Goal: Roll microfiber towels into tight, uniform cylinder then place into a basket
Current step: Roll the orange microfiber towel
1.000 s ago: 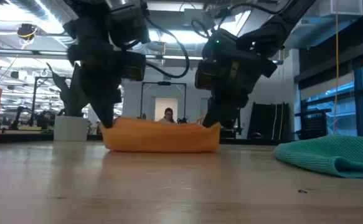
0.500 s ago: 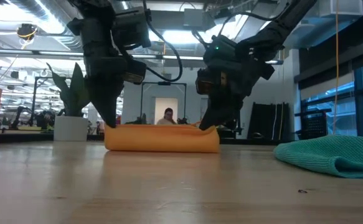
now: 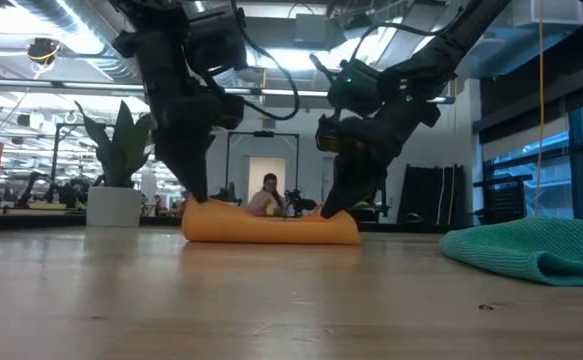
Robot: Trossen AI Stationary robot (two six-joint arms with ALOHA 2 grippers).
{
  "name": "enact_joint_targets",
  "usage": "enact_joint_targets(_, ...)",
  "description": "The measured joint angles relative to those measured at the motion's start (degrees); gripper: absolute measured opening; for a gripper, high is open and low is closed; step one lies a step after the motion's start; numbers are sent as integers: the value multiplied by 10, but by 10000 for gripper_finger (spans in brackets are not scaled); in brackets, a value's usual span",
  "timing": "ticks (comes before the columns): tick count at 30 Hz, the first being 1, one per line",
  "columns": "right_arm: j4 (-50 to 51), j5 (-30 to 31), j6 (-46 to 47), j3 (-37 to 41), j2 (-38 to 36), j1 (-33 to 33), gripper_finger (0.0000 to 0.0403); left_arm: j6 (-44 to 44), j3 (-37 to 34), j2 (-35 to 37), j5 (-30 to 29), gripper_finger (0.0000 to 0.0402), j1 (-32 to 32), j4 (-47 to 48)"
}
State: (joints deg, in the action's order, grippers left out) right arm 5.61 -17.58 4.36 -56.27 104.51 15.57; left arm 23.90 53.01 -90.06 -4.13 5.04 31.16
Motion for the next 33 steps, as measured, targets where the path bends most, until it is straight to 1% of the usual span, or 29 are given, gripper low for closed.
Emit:
enact_joint_targets(3, 0, 2, -4, 0, 0, 0, 5, 0, 0, -4, -13, 0, 0, -1)
enact_joint_targets(7, 2, 3, -8, 0, 0, 0, 7, 0, 0, -20, -14, 0, 0, -10)
enact_joint_targets(11, 3, 20, -17, 0, 0, 0, 9, 1, 0, -41, -14, 0, 0, -13)
enact_joint_targets(15, 2, -2, -18, 0, 1, 0, 9, 4, 0, -43, -14, 0, 4, -17)
enact_joint_targets(19, 2, 0, -11, 0, 1, 0, 10, 28, 0, -43, -10, 0, 15, -16)
enact_joint_targets(22, 1, 0, -6, 0, 1, 0, 14, 26, 0, -43, -7, 0, 21, -16)
enact_joint_targets(25, 1, 0, -6, 0, 1, 0, 32, 31, 0, -43, -4, 0, 25, -16)
enact_joint_targets(28, 0, 0, -7, 0, 1, 0, 59, 35, 0, -43, -5, 4, 26, -16)
enact_joint_targets(33, 0, 0, -17, 0, 1, 0, 115, 35, 0, -43, -7, 36, 26, -16)
